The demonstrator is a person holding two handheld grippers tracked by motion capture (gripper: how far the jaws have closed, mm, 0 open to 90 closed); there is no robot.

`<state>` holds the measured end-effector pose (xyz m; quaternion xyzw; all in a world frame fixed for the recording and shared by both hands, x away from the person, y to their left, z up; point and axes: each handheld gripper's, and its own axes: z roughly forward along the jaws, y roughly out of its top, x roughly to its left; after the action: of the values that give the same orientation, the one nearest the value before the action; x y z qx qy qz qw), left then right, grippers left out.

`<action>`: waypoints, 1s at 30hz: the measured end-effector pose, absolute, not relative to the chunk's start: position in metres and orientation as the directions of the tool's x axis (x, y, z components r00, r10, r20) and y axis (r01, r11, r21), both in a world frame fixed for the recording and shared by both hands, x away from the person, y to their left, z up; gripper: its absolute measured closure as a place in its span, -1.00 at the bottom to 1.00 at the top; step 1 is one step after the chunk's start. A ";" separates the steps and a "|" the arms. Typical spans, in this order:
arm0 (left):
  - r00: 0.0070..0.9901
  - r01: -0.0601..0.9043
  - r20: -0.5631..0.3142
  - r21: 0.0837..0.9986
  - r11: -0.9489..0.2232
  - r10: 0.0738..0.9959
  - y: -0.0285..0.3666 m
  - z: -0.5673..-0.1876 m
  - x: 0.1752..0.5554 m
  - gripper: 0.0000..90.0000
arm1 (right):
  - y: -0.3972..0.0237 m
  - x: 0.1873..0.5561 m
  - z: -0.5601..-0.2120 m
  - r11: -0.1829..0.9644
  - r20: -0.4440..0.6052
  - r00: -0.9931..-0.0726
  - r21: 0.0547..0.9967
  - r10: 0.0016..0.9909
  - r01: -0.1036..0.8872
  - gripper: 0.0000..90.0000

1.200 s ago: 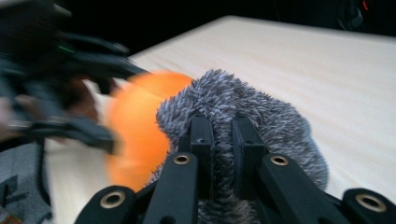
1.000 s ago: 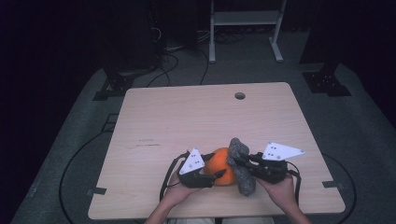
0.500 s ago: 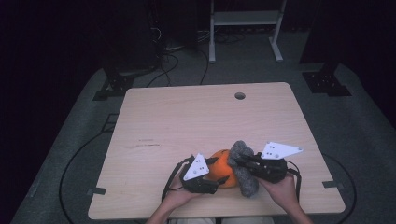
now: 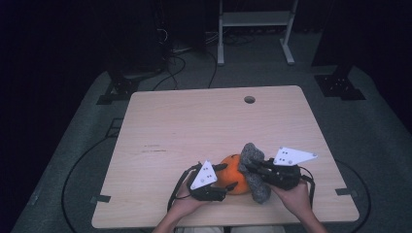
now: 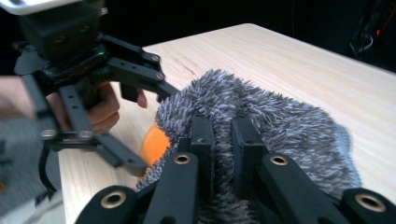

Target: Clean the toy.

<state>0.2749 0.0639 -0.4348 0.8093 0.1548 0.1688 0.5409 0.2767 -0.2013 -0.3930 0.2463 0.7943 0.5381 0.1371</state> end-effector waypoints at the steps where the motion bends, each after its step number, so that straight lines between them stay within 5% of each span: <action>1: 0.881 0.081 0.115 0.919 -0.387 0.459 0.061 -0.435 0.277 -0.51 | -0.203 0.278 -0.394 0.284 0.067 -0.838 0.923 0.541 0.258 0.80; 2: 0.880 0.103 0.105 0.909 -0.403 0.463 0.059 -0.436 0.279 -0.62 | -0.203 0.277 -0.395 0.285 0.068 -0.842 0.924 0.535 0.255 0.79; 6: 0.893 0.038 0.173 0.890 -0.454 0.415 0.057 -0.440 0.273 -0.22 | -0.188 0.265 -0.391 0.363 -0.014 -0.872 0.912 0.489 0.189 0.80; 10: 0.902 0.057 0.138 0.901 -0.429 0.410 0.062 -0.441 0.275 -0.09 | -0.198 0.278 -0.390 0.318 0.019 -0.835 0.920 0.550 0.230 0.80; 13: 0.890 0.100 0.095 0.913 -0.395 0.447 0.069 -0.442 0.279 -0.11 | -0.215 0.288 -0.396 0.311 0.034 -0.791 0.909 0.611 0.279 0.80; 19: 0.876 0.172 0.015 0.923 -0.343 0.482 0.071 -0.442 0.286 -0.14 | -0.208 0.275 -0.400 0.329 0.034 -0.837 0.910 0.546 0.251 0.80; 26: 0.884 0.107 0.099 0.909 -0.403 0.457 0.065 -0.441 0.277 -0.10 | -0.196 0.275 -0.391 0.338 -0.006 -0.839 0.917 0.544 0.213 0.80; 30: 0.880 0.167 0.008 0.931 -0.325 0.475 0.067 -0.440 0.283 -0.48 | -0.214 0.282 -0.398 0.289 0.057 -0.806 0.917 0.589 0.276 0.80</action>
<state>0.2831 0.0665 -0.4404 0.8014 0.2004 0.1414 0.5455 0.2819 -0.2141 -0.3982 0.2742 0.7890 0.5295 0.1479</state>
